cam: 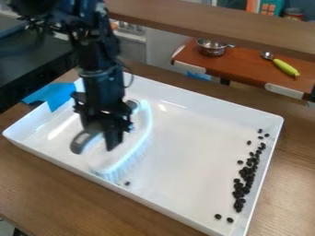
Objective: Sweep into pile
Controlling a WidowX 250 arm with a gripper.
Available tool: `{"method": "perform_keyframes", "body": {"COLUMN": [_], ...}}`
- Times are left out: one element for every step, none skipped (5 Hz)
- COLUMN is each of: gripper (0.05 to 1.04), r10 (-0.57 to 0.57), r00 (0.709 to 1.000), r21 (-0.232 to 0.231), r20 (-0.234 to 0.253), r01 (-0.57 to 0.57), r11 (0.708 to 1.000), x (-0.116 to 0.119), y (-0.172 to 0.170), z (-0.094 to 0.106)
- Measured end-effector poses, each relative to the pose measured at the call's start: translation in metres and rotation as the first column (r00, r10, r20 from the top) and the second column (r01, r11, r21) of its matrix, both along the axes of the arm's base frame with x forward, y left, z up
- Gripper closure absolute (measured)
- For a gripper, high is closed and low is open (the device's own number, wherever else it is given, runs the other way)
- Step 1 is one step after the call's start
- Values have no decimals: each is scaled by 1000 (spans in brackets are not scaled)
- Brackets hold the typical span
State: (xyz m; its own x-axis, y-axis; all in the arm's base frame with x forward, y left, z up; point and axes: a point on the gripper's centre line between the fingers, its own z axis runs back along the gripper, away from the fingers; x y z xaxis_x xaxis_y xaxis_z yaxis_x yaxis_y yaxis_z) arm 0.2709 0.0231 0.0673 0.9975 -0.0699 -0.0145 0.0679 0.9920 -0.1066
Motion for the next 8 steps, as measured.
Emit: {"method": "perform_keyframes", "body": {"gripper": [597,597,597,597,597,597,597,597], "r10": [42,70,84,80,72,75,69,69], "r00": [999,997,996,996,997,996,997,996], "r21": [-26,-54,-81,-115,-150,-184,-201,-226], "r20": [-20,-23,-20,-27,-40,-50,-25,-51], "r01": [-42,-71,-85,-83,-77,-83,-73,-78], "r11": [999,996,993,990,986,979,977,971], "x": [3,8,13,12,10,11,18,16], "y": [-21,-47,-75,-101,-126,-146,-159,-149], "z": [-2,-3,-4,-5,-3,-2,1,16]}}
